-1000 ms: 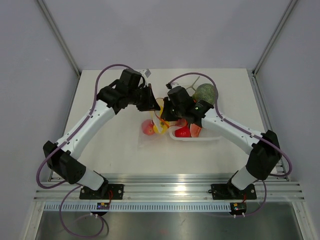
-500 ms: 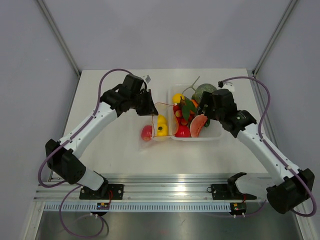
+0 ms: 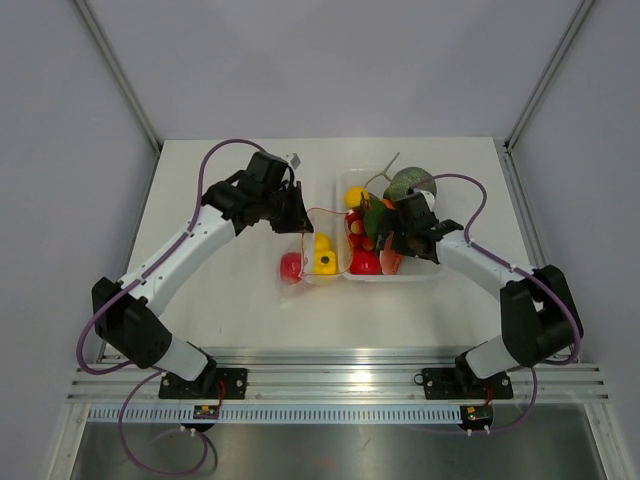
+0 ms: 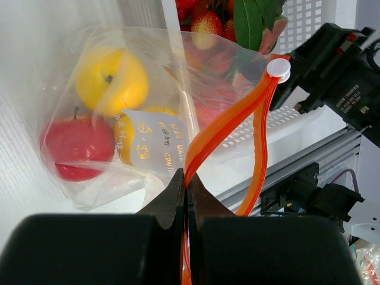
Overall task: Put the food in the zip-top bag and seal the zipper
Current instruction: Pick up the fake fruit from the bin.
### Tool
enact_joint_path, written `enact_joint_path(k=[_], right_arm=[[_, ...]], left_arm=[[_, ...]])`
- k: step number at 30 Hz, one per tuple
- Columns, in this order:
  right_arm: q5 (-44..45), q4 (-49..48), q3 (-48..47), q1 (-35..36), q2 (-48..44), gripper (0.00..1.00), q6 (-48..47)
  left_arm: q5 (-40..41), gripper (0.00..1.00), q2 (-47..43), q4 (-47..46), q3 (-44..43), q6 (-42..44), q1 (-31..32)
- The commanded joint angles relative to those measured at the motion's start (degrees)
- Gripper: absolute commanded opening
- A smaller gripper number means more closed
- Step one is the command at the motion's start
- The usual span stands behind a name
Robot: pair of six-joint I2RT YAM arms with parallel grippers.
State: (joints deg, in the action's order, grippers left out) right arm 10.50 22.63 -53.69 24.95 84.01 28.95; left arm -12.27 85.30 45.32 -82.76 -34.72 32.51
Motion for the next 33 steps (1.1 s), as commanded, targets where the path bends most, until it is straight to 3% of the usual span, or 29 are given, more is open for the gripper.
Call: enact_joint_path(k=[1, 5, 8, 16, 20, 28, 33], right_arm=[[-0.22, -8.47, -0.62, -0.52, 3.96, 0.99, 0.14], [-0.13, -12.00, -0.19, -0.52, 7.13, 0.99, 1.81], [1.45, -11.65, -0.54, -0.52, 8.63, 0.93, 1.81], [3.91, -9.37, 0.87, -0.60, -0.06, 0.37, 1.20], [3.82, -6.73, 1.39, -0.60, -5.42, 0.19, 0.93], [-2.15, -3.30, 1.49, -0.52, -17.29, 0.16, 0.85], [-7.94, -2.95, -3.51, -0.17, -21.42, 0.18, 0.49]], left_arm=[[-0.29, 0.00, -1.19, -1.73, 1.02, 1.06, -0.08], [-0.30, 0.00, -1.27, -1.11, 1.29, 1.76, -0.17], [-0.30, 0.00, -1.62, -0.67, 1.37, 2.20, -0.08], [-0.82, 0.00, -1.45, -0.85, 1.29, 2.20, -0.17], [-0.91, 0.00, -0.92, -1.11, 0.76, 2.29, -0.17], [-3.11, 0.00, 2.59, -2.17, -1.26, 2.29, -0.17], [-3.72, 0.00, 3.74, -2.08, -1.35, 2.46, -0.17]])
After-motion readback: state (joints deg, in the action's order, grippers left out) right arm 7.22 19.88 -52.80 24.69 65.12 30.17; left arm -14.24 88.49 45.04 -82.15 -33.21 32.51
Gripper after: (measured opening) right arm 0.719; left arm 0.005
